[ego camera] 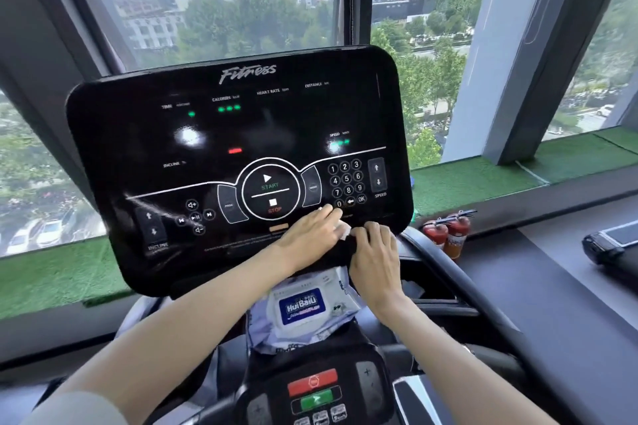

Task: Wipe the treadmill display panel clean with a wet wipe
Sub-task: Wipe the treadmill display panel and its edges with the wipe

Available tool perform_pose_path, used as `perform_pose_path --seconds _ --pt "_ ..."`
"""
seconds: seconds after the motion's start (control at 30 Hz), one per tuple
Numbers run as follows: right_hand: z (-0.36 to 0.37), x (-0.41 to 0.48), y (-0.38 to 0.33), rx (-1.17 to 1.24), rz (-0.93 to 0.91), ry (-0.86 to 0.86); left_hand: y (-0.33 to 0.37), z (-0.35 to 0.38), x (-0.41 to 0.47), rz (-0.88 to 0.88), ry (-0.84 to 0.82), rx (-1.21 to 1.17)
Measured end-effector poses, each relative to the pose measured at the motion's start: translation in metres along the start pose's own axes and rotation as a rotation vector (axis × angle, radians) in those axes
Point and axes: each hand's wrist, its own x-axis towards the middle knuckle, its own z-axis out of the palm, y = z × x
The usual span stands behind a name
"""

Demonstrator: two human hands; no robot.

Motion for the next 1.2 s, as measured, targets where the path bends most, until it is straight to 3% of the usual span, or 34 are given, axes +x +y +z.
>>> perform_pose_path --seconds 0.43,0.5,0.57,0.67,0.73,0.77,0.87,1.03,1.2 --pt "0.016 -0.012 -0.110 0.109 -0.242 -0.015 -0.064 -0.037 -0.163 -0.180 -0.192 0.065" --pt "0.017 -0.013 -0.122 0.121 -0.279 -0.009 -0.080 -0.043 -0.190 -0.213 -0.161 0.083" --pt "0.017 -0.013 -0.131 0.118 -0.305 -0.004 -0.092 -0.050 -0.215 -0.444 0.027 -0.004" --pt "0.018 -0.013 -0.140 0.129 -0.330 -0.004 -0.103 -0.065 -0.232 -1.075 0.430 -0.127" --pt "0.020 -0.014 -0.143 0.135 -0.333 -0.017 -0.099 -0.070 -0.229 -1.368 0.554 -0.208" --pt "0.021 -0.014 -0.143 0.139 -0.327 -0.029 -0.093 -0.068 -0.225 -1.422 0.566 -0.257" --pt "0.023 -0.014 -0.140 0.169 -0.314 -0.046 -0.067 -0.050 -0.208 -1.453 0.537 -0.374" --pt "0.022 -0.012 -0.129 0.219 -0.330 -0.049 -0.048 -0.028 -0.162 -1.669 0.624 -0.468" --pt "0.023 -0.005 -0.124 0.209 -0.382 -0.025 -0.034 -0.048 -0.111 -1.280 0.630 -0.628"
